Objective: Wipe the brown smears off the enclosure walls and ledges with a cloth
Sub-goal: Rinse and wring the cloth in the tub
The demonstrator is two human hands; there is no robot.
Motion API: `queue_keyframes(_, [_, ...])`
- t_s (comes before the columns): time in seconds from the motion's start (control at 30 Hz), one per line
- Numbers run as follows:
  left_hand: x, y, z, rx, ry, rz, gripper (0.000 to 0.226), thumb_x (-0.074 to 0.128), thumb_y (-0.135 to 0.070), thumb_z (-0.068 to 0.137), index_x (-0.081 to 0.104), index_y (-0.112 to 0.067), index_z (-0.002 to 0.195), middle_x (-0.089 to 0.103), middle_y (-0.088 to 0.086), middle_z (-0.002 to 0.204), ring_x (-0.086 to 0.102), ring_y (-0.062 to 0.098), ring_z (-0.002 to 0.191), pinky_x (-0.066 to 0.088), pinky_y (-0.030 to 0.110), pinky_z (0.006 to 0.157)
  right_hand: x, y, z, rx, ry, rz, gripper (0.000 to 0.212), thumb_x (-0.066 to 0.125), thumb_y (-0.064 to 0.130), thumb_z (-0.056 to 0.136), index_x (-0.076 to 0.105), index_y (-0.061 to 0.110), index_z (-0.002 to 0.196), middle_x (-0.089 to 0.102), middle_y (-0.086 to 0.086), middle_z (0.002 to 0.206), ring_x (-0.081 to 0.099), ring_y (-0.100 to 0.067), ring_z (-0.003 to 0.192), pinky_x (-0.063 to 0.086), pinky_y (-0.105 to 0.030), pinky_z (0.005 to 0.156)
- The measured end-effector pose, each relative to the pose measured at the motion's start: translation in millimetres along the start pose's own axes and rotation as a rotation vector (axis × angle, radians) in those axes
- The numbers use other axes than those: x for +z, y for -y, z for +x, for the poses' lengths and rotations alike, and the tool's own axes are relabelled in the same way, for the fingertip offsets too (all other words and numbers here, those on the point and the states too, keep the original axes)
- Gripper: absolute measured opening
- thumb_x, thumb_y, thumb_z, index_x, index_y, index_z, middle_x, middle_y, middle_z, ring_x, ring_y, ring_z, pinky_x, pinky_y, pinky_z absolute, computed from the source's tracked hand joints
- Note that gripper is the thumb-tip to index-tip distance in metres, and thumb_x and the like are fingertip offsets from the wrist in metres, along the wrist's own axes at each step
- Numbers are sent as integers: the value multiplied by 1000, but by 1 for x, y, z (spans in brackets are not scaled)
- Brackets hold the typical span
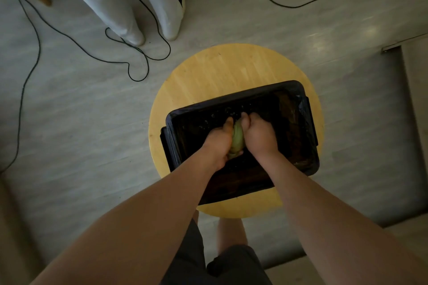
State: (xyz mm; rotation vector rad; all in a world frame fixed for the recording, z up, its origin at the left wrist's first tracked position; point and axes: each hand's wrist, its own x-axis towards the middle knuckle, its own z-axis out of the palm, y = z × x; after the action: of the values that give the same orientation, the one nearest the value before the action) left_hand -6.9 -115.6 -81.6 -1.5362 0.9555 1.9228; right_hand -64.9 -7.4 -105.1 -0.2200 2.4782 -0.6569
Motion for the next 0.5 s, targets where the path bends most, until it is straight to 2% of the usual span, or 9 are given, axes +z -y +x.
queue_keyframes(0.07, [-5,4,3,0,-38,-8,40,48,-53,106,63,-20,122,72,6,107,69,26,99,60,43,85,1,-3,4,175,7,51,41,40,47,108,52,10,122,64,-16,104,65,-38,91,48,-37,68])
queue_keyframes(0.13, [-10,3,3,-21,-61,-78,37,49,-45,107,58,-20,133,71,8,113,69,27,101,59,41,83,4,6,1,435,68,180,54,38,52,107,34,14,145,56,-20,127,60,-42,109,49,-40,82])
queue_keyframes(0.17, [-12,4,3,-40,-56,-118,36,49,-41,108,59,-19,135,72,9,114,70,28,101,59,39,81,7,11,-3,534,121,239,57,37,52,108,28,13,148,55,-19,128,59,-42,113,48,-40,84])
queue_keyframes(0.23, [-15,6,3,-65,-28,-158,33,51,-36,107,63,-19,133,74,10,114,71,28,102,59,38,78,12,18,-12,582,252,262,51,35,46,110,36,9,145,59,-15,121,61,-39,112,51,-39,86])
queue_keyframes(0.3, [-16,6,2,-105,14,-185,37,52,-43,106,68,-19,129,76,11,114,71,29,106,59,42,86,11,27,-24,421,271,190,39,40,43,109,58,13,125,67,-8,107,67,-31,101,57,-41,83])
queue_keyframes(0.37, [-18,4,2,-132,64,-232,45,54,-52,102,72,-19,126,76,12,115,71,31,110,58,47,93,4,36,-38,198,231,133,43,42,53,106,65,17,99,68,-1,85,68,-20,79,57,-37,69])
queue_keyframes(0.43, [-23,0,3,-154,105,-271,44,56,-52,100,76,-14,112,77,12,105,72,30,104,57,44,90,-6,45,-50,17,211,119,49,35,58,107,63,23,86,64,5,72,63,-10,66,52,-32,59])
queue_keyframes(0.5, [-26,-2,5,-146,117,-272,37,56,-39,102,74,-10,88,73,11,84,71,25,83,56,37,78,-12,49,-57,-127,185,124,50,33,50,110,62,22,80,61,3,64,61,-10,60,50,-34,56])
